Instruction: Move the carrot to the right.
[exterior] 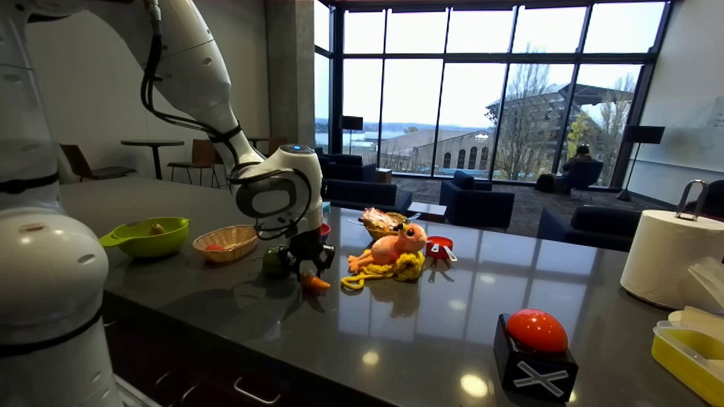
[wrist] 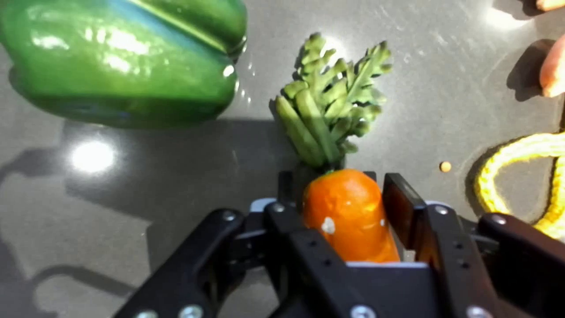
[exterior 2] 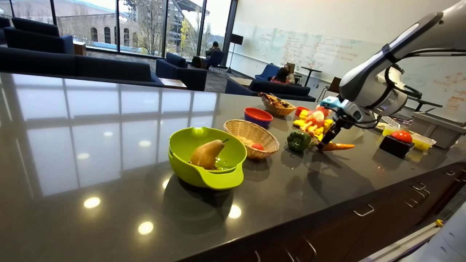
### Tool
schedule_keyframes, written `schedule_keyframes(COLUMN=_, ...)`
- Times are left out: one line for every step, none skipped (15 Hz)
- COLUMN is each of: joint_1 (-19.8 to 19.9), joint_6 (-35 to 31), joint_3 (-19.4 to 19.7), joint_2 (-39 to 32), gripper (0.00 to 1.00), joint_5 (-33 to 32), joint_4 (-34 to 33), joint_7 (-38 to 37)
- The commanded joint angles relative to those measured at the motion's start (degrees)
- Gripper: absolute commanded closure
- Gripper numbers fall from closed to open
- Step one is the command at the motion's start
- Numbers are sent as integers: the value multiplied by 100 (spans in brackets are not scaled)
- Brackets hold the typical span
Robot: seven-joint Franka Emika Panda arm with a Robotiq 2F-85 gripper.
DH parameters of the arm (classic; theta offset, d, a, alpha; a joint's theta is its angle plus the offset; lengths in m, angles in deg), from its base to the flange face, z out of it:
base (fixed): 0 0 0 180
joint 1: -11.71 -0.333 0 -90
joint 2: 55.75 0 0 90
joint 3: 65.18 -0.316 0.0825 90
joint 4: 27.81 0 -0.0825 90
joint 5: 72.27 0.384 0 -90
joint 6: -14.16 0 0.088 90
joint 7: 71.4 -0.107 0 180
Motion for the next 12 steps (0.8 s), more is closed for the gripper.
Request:
schedule_keyframes(joint_1=-134, joint_6=-86, joint_3=18, joint_2=404, gripper=13, joint_5=-84, joint_4=145, joint_7=268)
schedule_keyframes(joint_1=-145, joint_6=-72, joint_3=5, joint_2=497, gripper=8, joint_5=-196, joint_4=160, joint_7=312)
schedule_keyframes(joint_1=-149, joint_6=-46, joint_3=-14, joint_2=582, gripper=2, joint_5=-337, joint_4=167, joint_7=323)
schedule_keyframes(joint_1=-144, joint_6=47, joint_3=-45, joint_2=724, gripper=0, joint_5=-530, joint_4=136, joint_7=320)
schedule_keyframes(joint_1=-119, joint_6=158, joint_3=-90, joint_2=839, gripper=0, joint_5=-772, joint_4=87, joint_7=261)
schedule_keyframes(joint_1=-129, joint_6=262, joint_3=-124, joint_2=961, gripper=0, joint_5=-894, joint_4=51, joint_7=280)
schedule_keyframes(joint_1=-152, joint_6=395, joint_3=-150, joint_2=1117, gripper=0, joint_5=-995, joint_4=20, joint_7=364)
schedule_keyframes(joint_1=-179, joint_6=561, joint_3=-187, joint_2=1257, gripper=0, joint_5=-1068, joint_4=-25, joint_7=426)
schedule_keyframes(joint_1=-182, joint_6=737, joint_3=-240, joint_2=1375, gripper=0, joint_5=-1168, joint_4=-79, joint_7=462)
schedule_keyframes(joint_1=-235, joint_6=942, joint_3=-269, joint_2=1492, gripper=0, joint_5=-1191, joint_4=-147, joint_7=604)
schedule_keyframes(joint_1=-292, joint_6=1165, joint_3=-287, joint_2=1605, gripper=0, joint_5=-1197, joint_4=-214, joint_7=768)
schedule_keyframes(joint_1=-332, joint_6=1387, joint_3=-325, joint_2=1705, gripper=0, joint_5=-1221, joint_4=-289, joint_7=905)
